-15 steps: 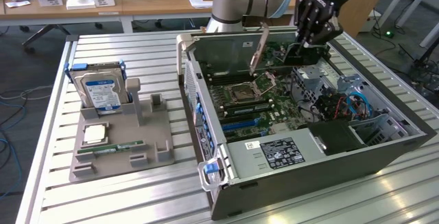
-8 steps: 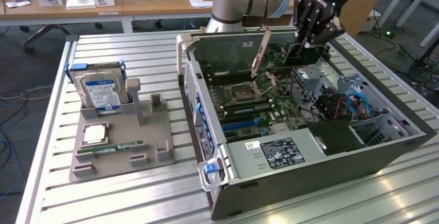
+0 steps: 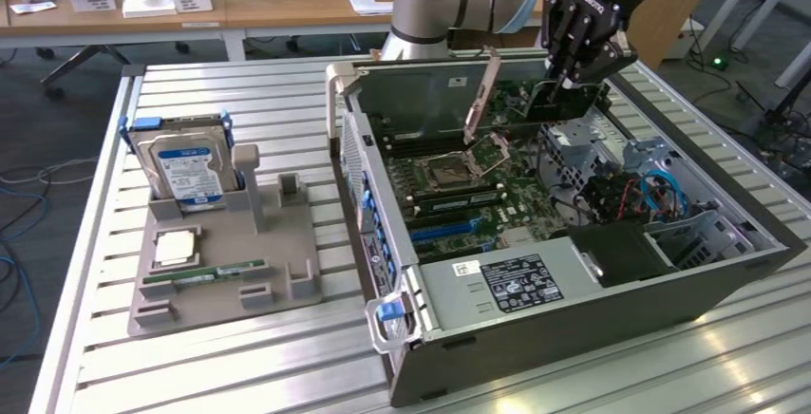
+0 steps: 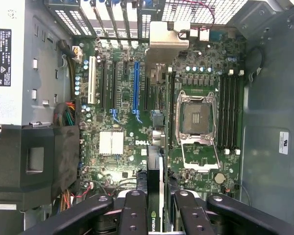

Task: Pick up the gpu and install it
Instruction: 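Insert the gpu into the slot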

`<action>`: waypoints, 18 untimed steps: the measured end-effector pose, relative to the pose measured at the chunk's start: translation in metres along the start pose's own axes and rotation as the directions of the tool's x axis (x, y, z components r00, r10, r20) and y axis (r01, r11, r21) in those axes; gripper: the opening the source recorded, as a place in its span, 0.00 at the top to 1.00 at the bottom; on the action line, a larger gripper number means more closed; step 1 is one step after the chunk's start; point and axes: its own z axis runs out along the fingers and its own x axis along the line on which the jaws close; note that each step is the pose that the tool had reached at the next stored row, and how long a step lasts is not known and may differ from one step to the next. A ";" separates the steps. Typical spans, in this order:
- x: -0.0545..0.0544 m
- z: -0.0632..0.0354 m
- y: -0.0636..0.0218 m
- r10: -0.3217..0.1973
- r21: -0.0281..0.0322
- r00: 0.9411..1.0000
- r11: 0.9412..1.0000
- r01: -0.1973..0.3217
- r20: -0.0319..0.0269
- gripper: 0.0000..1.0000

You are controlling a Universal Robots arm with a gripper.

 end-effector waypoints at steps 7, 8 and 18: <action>0.000 0.0000 0.0000 0.000 0.000 1.000 1.000 0.000 0.000 0.74; 0.000 0.0000 0.0000 0.000 0.000 1.000 1.000 0.000 0.000 0.74; 0.000 0.0023 0.0098 0.000 0.013 1.000 1.000 0.000 0.000 0.74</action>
